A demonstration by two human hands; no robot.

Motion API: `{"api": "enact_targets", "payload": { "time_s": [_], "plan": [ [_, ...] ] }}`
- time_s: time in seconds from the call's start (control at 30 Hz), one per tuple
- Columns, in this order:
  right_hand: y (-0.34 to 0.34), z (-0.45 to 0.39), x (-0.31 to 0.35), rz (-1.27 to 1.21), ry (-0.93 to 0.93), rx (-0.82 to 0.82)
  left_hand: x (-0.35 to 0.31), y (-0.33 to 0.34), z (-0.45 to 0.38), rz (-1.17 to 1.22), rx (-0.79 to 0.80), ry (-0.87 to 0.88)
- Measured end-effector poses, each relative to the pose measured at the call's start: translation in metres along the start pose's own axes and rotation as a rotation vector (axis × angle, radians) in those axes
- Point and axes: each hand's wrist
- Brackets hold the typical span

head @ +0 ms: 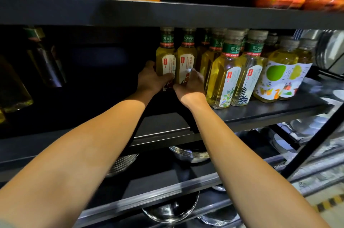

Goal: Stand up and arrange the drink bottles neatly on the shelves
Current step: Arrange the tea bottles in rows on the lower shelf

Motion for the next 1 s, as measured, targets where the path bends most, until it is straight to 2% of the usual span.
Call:
{"api": "enact_targets", "payload": {
  "time_s": [0.13, 0.23, 0.37, 0.57, 0.7, 0.8, 0.87, 1.0],
  "plan": [
    [-0.005, 0.024, -0.008, -0.057, -0.052, -0.035, -0.003, -0.023, 0.017, 0.003, 0.089, 0.015],
    [0.001, 0.05, -0.004, -0.091, -0.071, 0.045, -0.003, -0.064, 0.046, -0.051, 0.079, 0.037],
    [0.03, 0.083, 0.026, -0.01, -0.185, 0.184, 0.002, -0.138, 0.103, -0.039, -0.105, 0.025],
    [0.105, 0.142, 0.083, 0.054, -0.34, 0.416, 0.015, -0.257, 0.184, -0.32, -0.328, 0.029],
    [0.15, 0.177, 0.115, 0.008, -0.415, 0.557, 0.033, -0.318, 0.219, -0.441, -0.532, 0.002],
    [0.18, 0.198, 0.137, -0.064, -0.435, 0.588, 0.048, -0.354, 0.231, -0.496, -0.637, -0.014],
    [0.198, 0.21, 0.15, -0.106, -0.438, 0.615, 0.059, -0.372, 0.231, -0.476, -0.629, -0.054],
    [0.233, 0.224, 0.179, -0.125, -0.365, 0.627, 0.079, -0.392, 0.214, -0.348, -0.499, -0.105]
  ]
}}
Point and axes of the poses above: each hand's wrist, its own z-axis away from the middle knuckle, its own y-axis out of the palm, x = y × z, and after that the axes turned 15 degrees about y, right-handed
